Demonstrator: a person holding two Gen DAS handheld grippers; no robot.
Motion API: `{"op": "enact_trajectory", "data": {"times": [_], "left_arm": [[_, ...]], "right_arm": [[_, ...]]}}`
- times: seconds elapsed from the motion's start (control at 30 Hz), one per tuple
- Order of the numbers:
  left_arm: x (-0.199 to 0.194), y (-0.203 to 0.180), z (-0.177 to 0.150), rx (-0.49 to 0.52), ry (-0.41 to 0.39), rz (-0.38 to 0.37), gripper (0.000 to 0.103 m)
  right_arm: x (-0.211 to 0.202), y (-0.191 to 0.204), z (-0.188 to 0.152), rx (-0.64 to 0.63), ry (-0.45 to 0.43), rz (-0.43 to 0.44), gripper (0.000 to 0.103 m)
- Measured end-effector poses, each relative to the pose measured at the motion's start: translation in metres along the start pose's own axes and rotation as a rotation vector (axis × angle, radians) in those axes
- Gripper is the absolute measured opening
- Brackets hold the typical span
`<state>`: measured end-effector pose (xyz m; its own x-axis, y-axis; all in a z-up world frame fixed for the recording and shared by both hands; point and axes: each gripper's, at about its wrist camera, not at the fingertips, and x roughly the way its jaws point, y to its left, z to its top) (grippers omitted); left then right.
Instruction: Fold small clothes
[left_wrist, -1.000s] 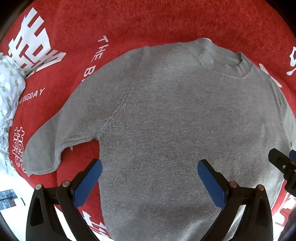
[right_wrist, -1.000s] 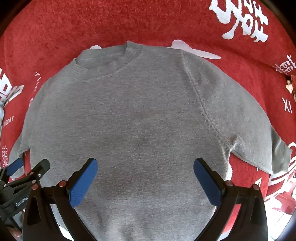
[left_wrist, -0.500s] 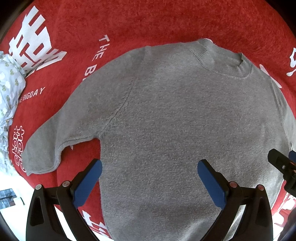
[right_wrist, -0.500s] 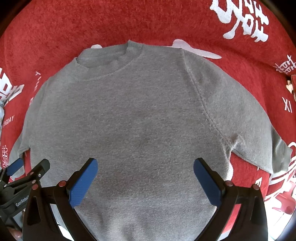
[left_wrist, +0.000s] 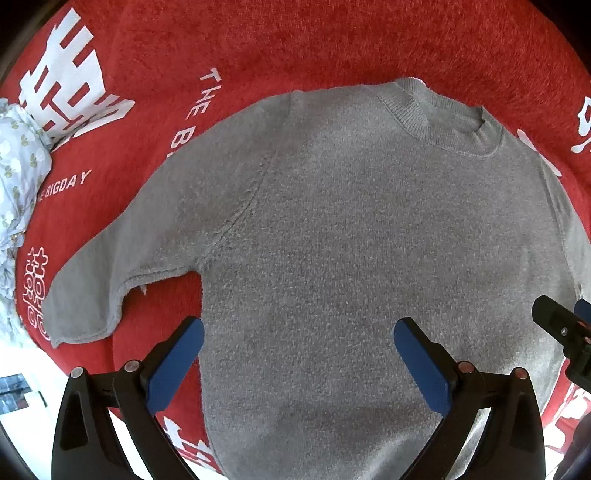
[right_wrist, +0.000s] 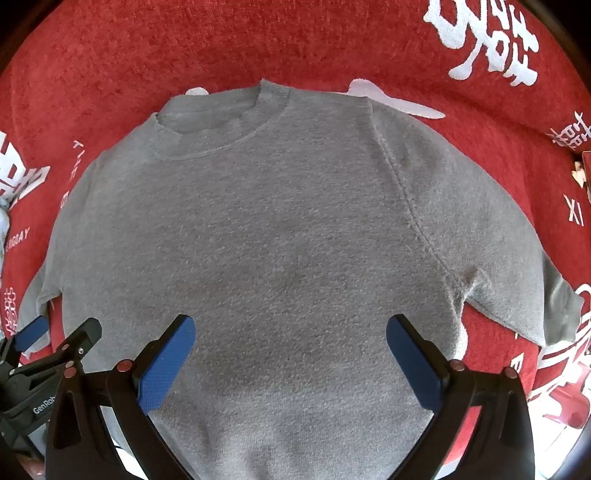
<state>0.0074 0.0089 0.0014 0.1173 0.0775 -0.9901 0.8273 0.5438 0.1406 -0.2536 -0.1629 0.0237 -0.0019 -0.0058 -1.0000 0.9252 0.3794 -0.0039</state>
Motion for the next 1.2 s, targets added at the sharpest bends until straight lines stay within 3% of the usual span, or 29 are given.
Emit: {"op": "enact_trajectory", "data": {"times": [0.3,0.5,1.03,1.2], "left_arm": [[-0.003,0.002,-0.001,-0.001,-0.007,0.04,0.103],[-0.001,0.006,0.001,-0.004,-0.009,-0.016,0.103],[0.0,0.006,0.001,-0.005,-0.012,-0.056,0.103],[-0.004,0.017,0.0,-0.031,-0.029,-0.105,0.103]], "right_arm": [[0.0,0.002,-0.001,0.0,0.0,-0.001,0.103],[-0.001,0.004,-0.002,-0.004,-0.001,-0.005,0.103],[0.002,0.009,0.0,-0.009,0.013,-0.013,0.103],[-0.001,0.018,-0.002,-0.039,0.002,0.005,0.103]]}}
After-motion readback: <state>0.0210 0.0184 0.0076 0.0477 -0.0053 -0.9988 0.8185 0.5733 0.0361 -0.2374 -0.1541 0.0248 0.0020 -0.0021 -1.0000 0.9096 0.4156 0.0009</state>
